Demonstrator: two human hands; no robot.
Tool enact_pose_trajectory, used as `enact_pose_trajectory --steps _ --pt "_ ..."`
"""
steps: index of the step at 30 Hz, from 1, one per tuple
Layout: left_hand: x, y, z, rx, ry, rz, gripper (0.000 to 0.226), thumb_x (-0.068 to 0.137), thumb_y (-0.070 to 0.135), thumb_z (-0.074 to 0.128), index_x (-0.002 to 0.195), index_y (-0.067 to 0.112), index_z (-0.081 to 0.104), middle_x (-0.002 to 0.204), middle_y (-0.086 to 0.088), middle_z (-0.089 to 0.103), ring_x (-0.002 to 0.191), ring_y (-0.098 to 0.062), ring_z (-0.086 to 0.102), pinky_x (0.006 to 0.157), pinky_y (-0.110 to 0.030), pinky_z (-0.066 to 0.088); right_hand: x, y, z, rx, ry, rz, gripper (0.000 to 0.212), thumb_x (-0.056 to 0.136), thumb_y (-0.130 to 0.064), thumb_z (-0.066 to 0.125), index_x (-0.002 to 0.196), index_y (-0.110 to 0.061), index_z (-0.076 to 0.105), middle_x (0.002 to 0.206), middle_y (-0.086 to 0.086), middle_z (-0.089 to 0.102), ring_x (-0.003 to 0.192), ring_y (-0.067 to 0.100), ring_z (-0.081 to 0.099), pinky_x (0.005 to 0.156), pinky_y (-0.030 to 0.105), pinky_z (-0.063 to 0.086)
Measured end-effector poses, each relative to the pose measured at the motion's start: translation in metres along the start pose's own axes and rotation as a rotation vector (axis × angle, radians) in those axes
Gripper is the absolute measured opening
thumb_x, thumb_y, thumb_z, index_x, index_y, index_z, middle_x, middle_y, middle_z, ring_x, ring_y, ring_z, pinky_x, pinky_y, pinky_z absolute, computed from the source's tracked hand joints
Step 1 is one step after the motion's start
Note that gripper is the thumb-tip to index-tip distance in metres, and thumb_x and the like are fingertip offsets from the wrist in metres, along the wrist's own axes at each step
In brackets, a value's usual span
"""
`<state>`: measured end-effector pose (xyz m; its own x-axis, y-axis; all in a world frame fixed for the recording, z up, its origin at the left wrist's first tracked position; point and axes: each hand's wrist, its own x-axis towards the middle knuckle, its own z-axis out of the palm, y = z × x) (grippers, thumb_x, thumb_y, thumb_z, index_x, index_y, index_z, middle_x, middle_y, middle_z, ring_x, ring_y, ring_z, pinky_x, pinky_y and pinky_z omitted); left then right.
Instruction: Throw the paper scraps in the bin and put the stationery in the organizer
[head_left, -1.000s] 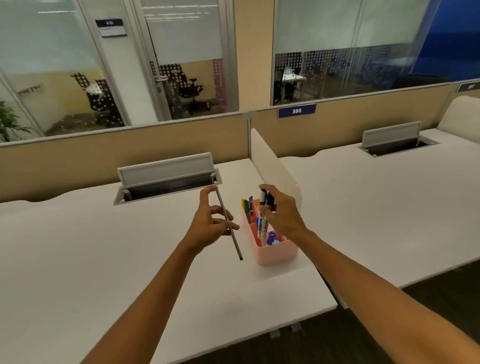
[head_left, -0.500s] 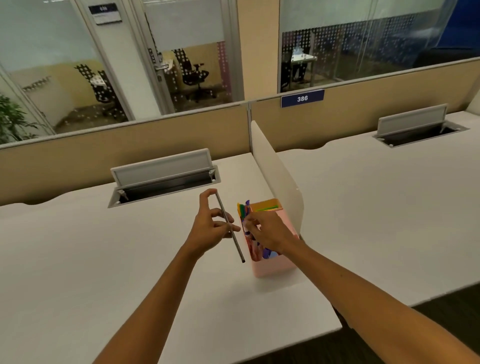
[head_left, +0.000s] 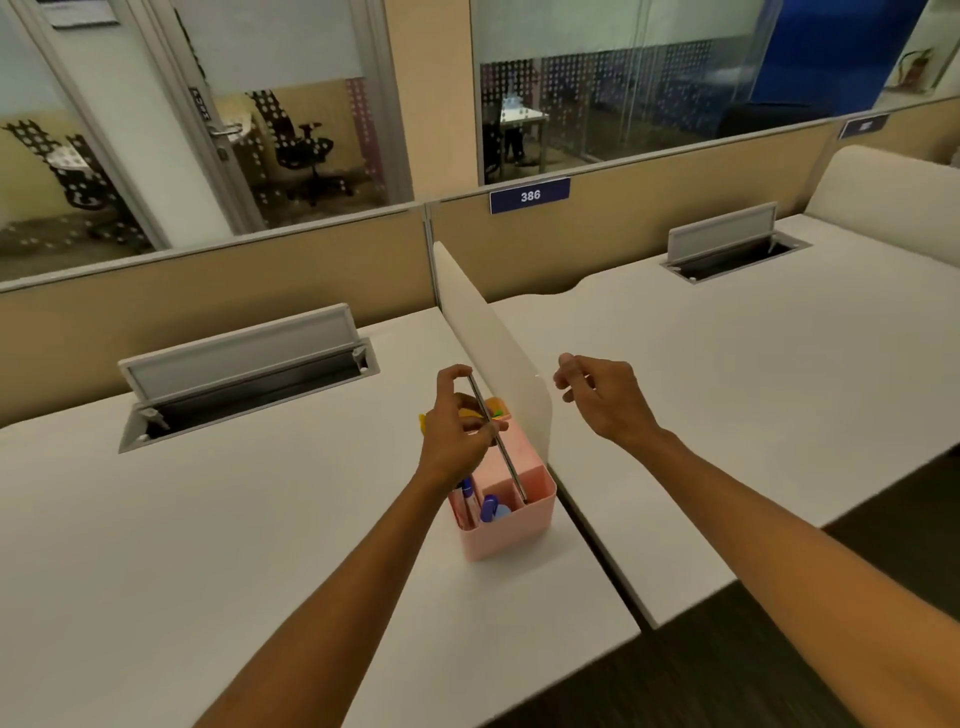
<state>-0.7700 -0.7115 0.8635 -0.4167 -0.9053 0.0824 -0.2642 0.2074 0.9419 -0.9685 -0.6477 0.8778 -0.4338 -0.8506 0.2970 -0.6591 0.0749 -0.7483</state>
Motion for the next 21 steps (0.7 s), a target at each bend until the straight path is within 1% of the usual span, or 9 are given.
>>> enact_pose_trajectory --steps 3,7,9,10,12,13,15,17,21 --pt "0.009 -0.008 0.021 0.033 0.05 0.055 0.069 0.08 0.003 0.074 0.127 0.033 0.034 0.095 -0.001 0.065 0.079 -0.014 0.07 0.07 -0.022 0.06 -0.006 0.015 -0.019 0.009 0.049 0.036 0.053 0.097 -0.054 0.038 0.085 -0.016 0.073 0.083 -0.004 0.073 0.069 0.01 0.071 0.073 0.032 0.058" --pt "0.011 -0.021 0.04 0.067 0.029 0.073 0.067 0.079 0.0 0.073 0.12 0.038 0.036 0.087 0.006 0.064 0.077 -0.01 0.069 0.061 -0.008 0.053 -0.015 0.031 -0.032 0.011 0.038 0.069 0.053 0.098 -0.055 0.037 0.077 -0.021 0.071 0.079 -0.008 0.073 0.067 0.006 0.07 0.07 0.025 0.054" --pt "0.008 -0.028 0.047 0.104 0.009 0.074 0.061 0.081 -0.002 0.071 0.114 0.038 0.039 0.087 0.009 0.062 0.08 -0.009 0.068 0.059 -0.006 0.051 -0.019 0.037 -0.036 0.033 0.021 0.077 0.053 0.098 -0.056 0.036 0.075 -0.023 0.071 0.077 -0.009 0.073 0.067 0.004 0.07 0.069 0.022 0.052" --pt "0.007 -0.031 0.049 0.129 0.007 0.082 0.055 0.081 -0.003 0.07 0.112 0.034 0.042 0.088 0.009 0.061 0.083 -0.011 0.068 0.062 -0.008 0.054 -0.02 0.039 -0.037 0.042 0.012 0.081 0.054 0.098 -0.056 0.036 0.075 -0.023 0.071 0.077 -0.008 0.073 0.068 0.005 0.07 0.07 0.023 0.052" --pt "0.003 -0.038 0.049 0.168 -0.016 0.134 0.041 0.08 -0.002 0.069 0.106 0.023 0.05 0.093 0.005 0.061 0.089 -0.014 0.066 0.075 -0.021 0.06 -0.023 0.041 -0.037 0.051 -0.009 0.077 0.054 0.098 -0.056 0.036 0.075 -0.021 0.071 0.077 -0.007 0.073 0.069 0.006 0.07 0.072 0.025 0.055" --pt "0.0 -0.038 0.048 0.188 -0.037 0.164 0.036 0.079 0.0 0.069 0.104 0.019 0.053 0.096 0.002 0.061 0.092 -0.015 0.065 0.081 -0.027 0.06 -0.023 0.042 -0.036 0.055 -0.019 0.074 0.055 0.098 -0.056 0.036 0.076 -0.021 0.072 0.077 -0.006 0.073 0.07 0.006 0.07 0.074 0.027 0.056" --pt "-0.003 -0.036 0.045 0.214 -0.065 0.205 0.031 0.077 0.006 0.071 0.104 0.015 0.057 0.101 0.0 0.062 0.098 -0.014 0.062 0.088 -0.03 0.057 -0.022 0.041 -0.036 0.056 -0.041 0.066 0.055 0.098 -0.055 0.036 0.077 -0.02 0.072 0.076 -0.006 0.073 0.071 0.007 0.069 0.075 0.03 0.057" --pt "-0.003 -0.033 0.04 0.231 -0.038 0.201 0.032 0.077 0.011 0.072 0.107 0.014 0.058 0.106 0.001 0.062 0.101 -0.013 0.059 0.089 -0.029 0.053 -0.022 0.04 -0.033 0.066 -0.075 0.04 0.054 0.099 -0.054 0.037 0.077 -0.019 0.072 0.075 -0.006 0.073 0.072 0.008 0.069 0.078 0.033 0.058" --pt "-0.003 -0.022 0.022 0.326 0.063 0.18 0.038 0.078 0.028 0.074 0.11 0.017 0.056 0.109 0.001 0.06 0.097 -0.012 0.055 0.078 -0.019 0.046 -0.021 0.024 -0.024 0.017 -0.212 -0.043 0.051 0.1 -0.051 0.038 0.082 -0.016 0.072 0.079 -0.002 0.073 0.076 0.014 0.069 0.08 0.041 0.058"
